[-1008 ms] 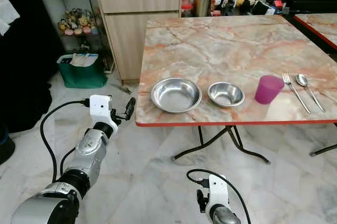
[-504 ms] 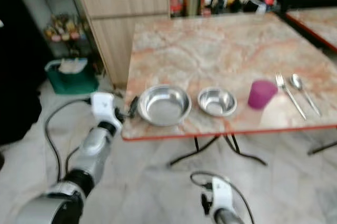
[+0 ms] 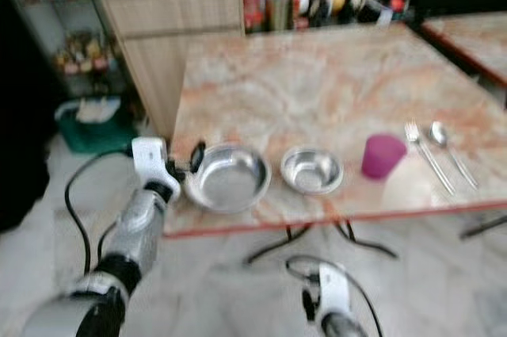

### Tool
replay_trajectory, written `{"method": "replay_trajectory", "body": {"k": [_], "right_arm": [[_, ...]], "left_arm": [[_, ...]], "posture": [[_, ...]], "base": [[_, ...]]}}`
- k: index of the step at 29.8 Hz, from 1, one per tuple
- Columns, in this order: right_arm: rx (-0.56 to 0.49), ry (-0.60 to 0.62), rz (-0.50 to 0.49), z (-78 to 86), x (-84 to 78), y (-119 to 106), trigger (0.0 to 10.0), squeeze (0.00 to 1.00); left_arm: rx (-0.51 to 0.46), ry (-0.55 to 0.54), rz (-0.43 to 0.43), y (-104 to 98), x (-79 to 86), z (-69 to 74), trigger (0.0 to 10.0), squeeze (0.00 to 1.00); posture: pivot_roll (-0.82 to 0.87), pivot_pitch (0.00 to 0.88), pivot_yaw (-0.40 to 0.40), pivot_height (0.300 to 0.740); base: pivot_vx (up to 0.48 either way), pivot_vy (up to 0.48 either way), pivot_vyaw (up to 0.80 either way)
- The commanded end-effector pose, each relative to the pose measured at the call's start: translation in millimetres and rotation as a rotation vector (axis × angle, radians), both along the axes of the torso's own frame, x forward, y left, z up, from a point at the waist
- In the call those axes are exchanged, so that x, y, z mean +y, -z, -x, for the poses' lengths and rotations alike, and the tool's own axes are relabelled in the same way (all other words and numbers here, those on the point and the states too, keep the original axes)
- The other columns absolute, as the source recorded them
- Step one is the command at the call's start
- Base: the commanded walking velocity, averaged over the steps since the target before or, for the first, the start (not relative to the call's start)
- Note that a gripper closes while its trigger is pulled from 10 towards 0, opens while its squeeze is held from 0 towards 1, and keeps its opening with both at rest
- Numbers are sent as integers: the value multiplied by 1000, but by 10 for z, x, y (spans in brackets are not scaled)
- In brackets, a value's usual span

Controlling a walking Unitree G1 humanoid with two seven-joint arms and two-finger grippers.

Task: Setting the table

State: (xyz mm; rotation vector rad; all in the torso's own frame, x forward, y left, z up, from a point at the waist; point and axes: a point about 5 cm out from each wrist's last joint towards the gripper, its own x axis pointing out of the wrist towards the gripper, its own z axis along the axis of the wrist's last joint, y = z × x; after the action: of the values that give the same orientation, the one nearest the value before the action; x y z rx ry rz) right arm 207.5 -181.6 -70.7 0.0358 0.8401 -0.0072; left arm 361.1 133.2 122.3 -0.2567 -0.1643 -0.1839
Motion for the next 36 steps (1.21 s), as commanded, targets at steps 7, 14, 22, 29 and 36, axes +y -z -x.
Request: {"method": "replay_trajectory", "body": {"k": [7,14,22,29,36], "right_arm": [[10,-19,-11,18,75,19,10000,0],[16,-36,-5,28,83,25,10000,0],[15,-44,-10,20,97,22,10000,0],[18,-43,-8,31,86,27,10000,0],[19,-33,-9,37,78,29,10000,0]], "left_arm": [[84,77,169,-11,54,-31,10000,0],[180,199,95,56,-70,-18,10000,0],[341,243,61,268,-180,47,10000,0],[351,254,102,236,-202,34,10000,0],[373,272,106,237,-219,40,10000,0]], "posture": [[75,38,12,715],[76,27,15,715],[70,33,11,715],[73,39,8,715],[71,42,13,715]], "base": [[0,0,0],[0,0,0],[0,0,0],[0,0,0],[0,0,0]]}}
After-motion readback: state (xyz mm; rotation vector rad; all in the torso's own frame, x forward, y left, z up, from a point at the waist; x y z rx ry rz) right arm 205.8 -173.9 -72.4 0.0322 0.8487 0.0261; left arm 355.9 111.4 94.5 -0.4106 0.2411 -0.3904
